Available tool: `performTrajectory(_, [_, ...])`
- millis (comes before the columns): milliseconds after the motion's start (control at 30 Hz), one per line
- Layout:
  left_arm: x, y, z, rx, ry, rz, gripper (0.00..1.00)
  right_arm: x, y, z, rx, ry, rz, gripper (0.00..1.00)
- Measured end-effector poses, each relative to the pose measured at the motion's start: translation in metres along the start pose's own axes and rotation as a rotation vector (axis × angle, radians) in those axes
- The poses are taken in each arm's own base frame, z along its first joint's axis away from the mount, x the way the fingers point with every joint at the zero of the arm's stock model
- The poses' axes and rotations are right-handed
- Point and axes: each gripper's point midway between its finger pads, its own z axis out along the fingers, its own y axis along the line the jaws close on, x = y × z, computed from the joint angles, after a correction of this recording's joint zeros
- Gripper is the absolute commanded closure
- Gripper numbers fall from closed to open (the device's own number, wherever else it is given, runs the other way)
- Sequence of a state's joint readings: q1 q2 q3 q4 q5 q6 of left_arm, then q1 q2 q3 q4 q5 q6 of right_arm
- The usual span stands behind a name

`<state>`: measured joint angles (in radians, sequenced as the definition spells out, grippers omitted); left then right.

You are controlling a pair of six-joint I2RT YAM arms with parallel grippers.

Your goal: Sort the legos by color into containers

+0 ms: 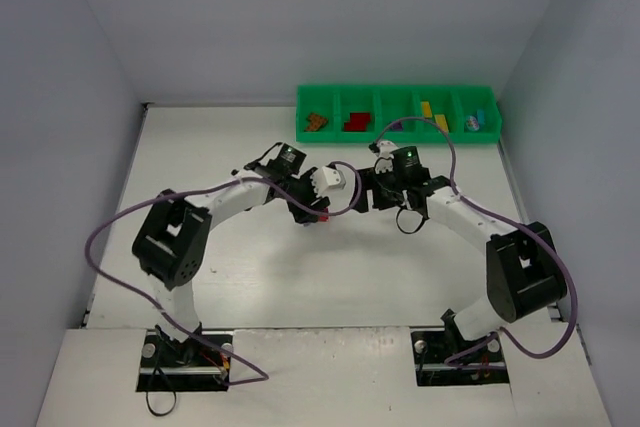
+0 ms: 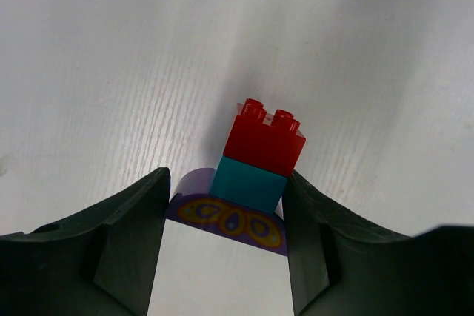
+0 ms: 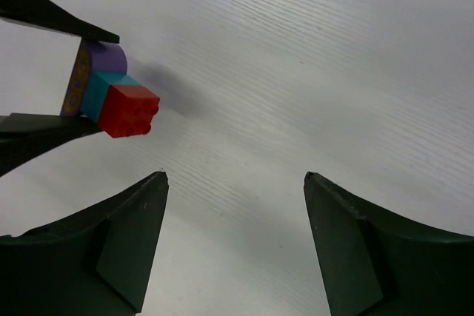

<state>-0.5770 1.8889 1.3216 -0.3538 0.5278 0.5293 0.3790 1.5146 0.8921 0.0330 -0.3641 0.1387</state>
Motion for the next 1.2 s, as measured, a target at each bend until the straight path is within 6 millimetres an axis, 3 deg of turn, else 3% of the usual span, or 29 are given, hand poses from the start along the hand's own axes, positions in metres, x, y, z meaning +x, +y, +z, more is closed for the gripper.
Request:
performTrajectory(33, [-0.004, -0.001, -0.008, -0.017, -0.023, 0.001, 0.81, -0.004, 0.006, -0.001, -0.027, -0.006, 0.015, 0.23])
performTrajectory(100, [-0.017, -0.003, -0.029, -0.064, -0.086, 0.006, 0.81, -0.017, 0.022, -0.004, -0.093, -0.024, 0.051, 0.21])
performTrajectory(267, [-0.057, 0.004, -0.082, -0.195, -0.280, 0.023, 0.81, -0.052, 0.059, -0.017, -0.257, -0.082, 0.118, 0.21])
performTrajectory(400, [-0.073, 0.004, -0.109, -0.253, -0.377, 0.025, 0.81, -0.075, 0.083, -0.027, -0.356, -0.118, 0.150, 0.22])
performTrajectory(633, [-0.073, -0.001, -0.114, -0.263, -0.408, -0.001, 0.81, -0.099, 0.119, -0.029, -0.460, -0.157, 0.167, 0.27])
performTrajectory(967, [-0.072, 0.003, -0.115, -0.294, -0.414, -0.022, 0.81, -0.086, 0.141, -0.015, -0.504, -0.101, 0.192, 0.33])
performTrajectory(1067, [-0.073, 0.004, -0.115, -0.297, -0.418, -0.023, 0.81, -0.087, 0.141, -0.015, -0.504, -0.107, 0.189, 0.38])
performTrajectory(1200, [-0.075, 0.005, -0.116, -0.301, -0.428, -0.024, 0.81, -0.089, 0.141, -0.014, -0.500, -0.115, 0.185, 0.62])
